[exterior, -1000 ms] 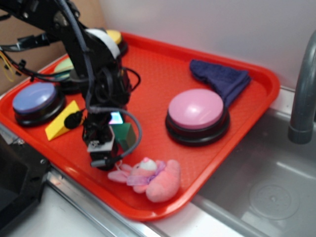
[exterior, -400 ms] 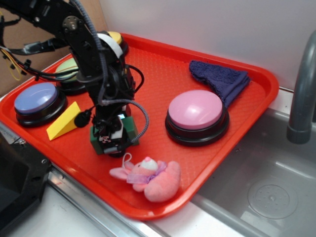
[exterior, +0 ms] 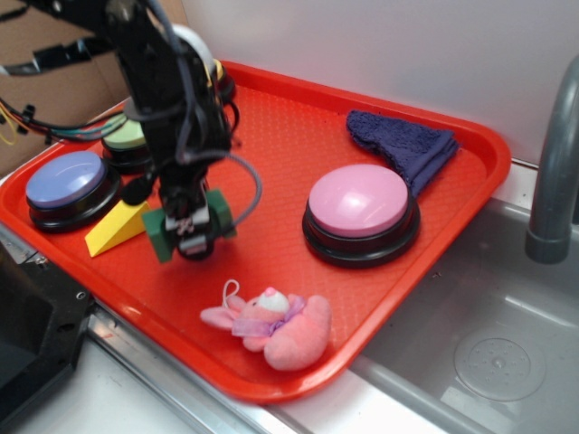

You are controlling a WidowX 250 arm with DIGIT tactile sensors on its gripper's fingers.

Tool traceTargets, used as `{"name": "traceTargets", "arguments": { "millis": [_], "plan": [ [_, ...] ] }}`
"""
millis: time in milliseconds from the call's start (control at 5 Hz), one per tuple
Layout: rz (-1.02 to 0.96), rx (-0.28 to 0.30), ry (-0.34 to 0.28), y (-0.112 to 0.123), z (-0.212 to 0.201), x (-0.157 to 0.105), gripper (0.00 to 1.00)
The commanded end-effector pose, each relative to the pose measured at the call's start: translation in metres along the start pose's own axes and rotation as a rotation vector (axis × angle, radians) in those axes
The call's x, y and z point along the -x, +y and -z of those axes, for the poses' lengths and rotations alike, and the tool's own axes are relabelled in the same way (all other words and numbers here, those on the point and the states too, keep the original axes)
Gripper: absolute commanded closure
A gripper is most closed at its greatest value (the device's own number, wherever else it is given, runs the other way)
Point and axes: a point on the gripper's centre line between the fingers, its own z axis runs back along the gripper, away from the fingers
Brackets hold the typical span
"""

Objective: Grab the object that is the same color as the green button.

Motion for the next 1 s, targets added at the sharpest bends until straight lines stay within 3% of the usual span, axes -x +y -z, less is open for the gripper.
{"name": "traceTargets", "arguments": {
  "millis": [0, 200, 400, 600, 800],
  "plan": [
    [-0.334, -0.070, -0.012, 0.016, -0.069, -0.016, 1.00],
    [-0.466, -0.043, -0.055, 0.033, -0.096, -0.018, 1.00],
    [-0.638, -0.044, -0.110, 0.056, -0.127, -0.018, 1.00],
    [-0.688, -0.071, -0.147, 0.065, -0.140, -0.019, 1.00],
    [-0.694, -0.073, -0.097, 0.069, -0.131, -0.025, 1.00]
  ]
}}
